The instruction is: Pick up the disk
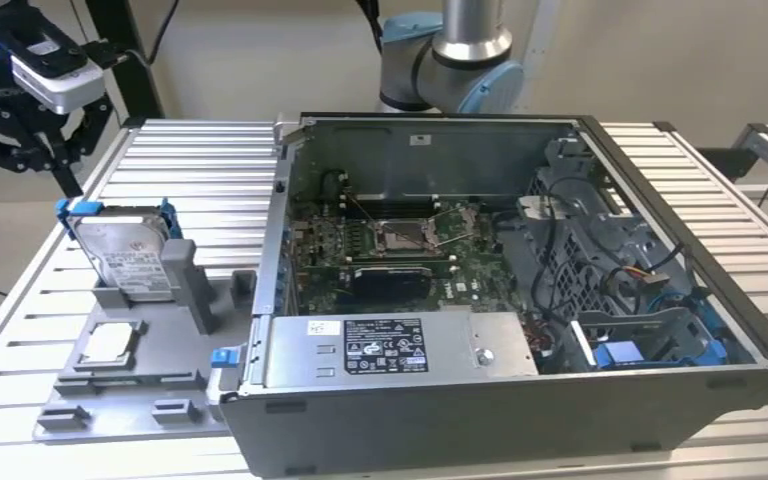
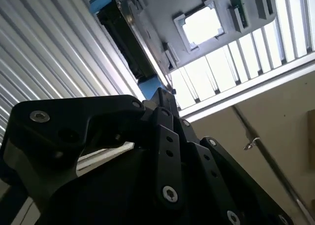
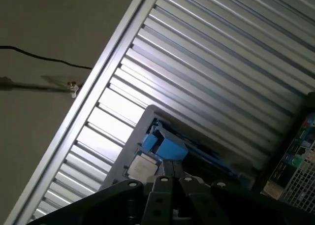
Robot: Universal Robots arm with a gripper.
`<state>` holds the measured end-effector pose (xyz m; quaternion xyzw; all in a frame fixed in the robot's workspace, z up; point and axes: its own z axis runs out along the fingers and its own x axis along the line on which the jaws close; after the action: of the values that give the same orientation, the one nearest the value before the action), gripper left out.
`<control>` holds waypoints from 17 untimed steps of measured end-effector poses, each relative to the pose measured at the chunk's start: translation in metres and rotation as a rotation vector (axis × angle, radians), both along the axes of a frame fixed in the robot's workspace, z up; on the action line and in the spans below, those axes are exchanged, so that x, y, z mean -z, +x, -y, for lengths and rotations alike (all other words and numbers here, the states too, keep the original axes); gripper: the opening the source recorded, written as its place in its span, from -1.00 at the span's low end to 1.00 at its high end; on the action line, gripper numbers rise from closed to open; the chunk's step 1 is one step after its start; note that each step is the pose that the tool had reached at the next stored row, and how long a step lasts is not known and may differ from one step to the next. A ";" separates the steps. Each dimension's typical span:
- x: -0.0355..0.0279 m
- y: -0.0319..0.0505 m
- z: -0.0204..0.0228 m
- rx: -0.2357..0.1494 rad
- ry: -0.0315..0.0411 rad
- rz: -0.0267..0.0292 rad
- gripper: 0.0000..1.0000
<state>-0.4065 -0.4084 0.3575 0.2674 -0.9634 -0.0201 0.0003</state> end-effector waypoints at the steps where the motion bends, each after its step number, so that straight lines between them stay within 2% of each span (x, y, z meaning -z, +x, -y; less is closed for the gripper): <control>1: 0.0000 0.0000 0.0000 -0.017 0.0000 0.0000 -1.00; 9: 0.0000 -0.0004 0.0000 -0.156 0.0000 0.0000 -1.00; 17: 0.0000 -0.0007 0.0000 -0.275 -0.0008 0.0003 -1.00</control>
<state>-0.4071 -0.4083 0.3575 0.3969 -0.9176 -0.0194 0.0030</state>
